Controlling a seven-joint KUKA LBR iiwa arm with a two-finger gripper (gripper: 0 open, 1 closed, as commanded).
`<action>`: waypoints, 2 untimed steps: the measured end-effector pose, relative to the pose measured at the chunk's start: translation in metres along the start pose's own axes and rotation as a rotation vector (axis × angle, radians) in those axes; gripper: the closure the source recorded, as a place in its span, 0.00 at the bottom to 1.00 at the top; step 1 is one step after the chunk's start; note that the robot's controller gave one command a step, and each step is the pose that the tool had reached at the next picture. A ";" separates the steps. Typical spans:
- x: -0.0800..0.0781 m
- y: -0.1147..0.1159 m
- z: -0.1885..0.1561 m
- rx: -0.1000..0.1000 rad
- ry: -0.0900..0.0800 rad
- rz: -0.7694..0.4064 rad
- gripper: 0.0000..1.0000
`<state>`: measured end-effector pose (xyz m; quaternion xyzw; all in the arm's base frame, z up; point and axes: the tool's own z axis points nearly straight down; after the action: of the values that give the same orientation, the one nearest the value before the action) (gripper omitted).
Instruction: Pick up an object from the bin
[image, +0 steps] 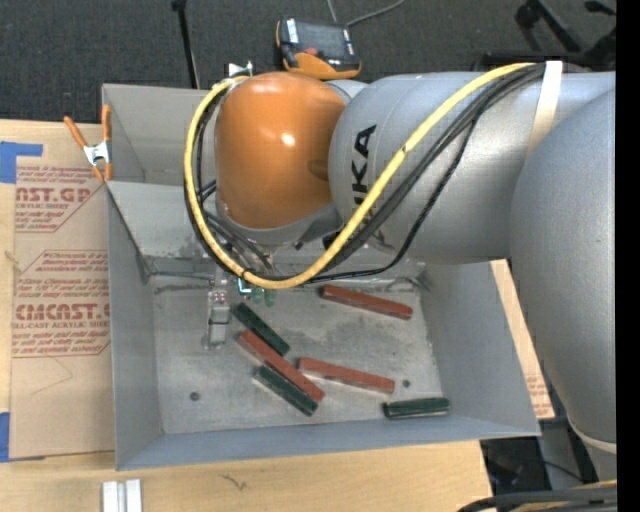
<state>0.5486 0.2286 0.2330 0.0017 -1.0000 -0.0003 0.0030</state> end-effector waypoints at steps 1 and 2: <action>-0.002 -0.001 -0.005 -0.002 -0.008 0.002 0.00; -0.014 -0.045 0.067 -0.003 -0.011 0.077 0.00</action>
Offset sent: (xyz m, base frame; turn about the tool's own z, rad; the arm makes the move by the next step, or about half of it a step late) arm 0.0284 -0.1039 -0.1630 0.1760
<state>0.5627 0.1839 0.1658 -0.0366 -0.9993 -0.0016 -0.0025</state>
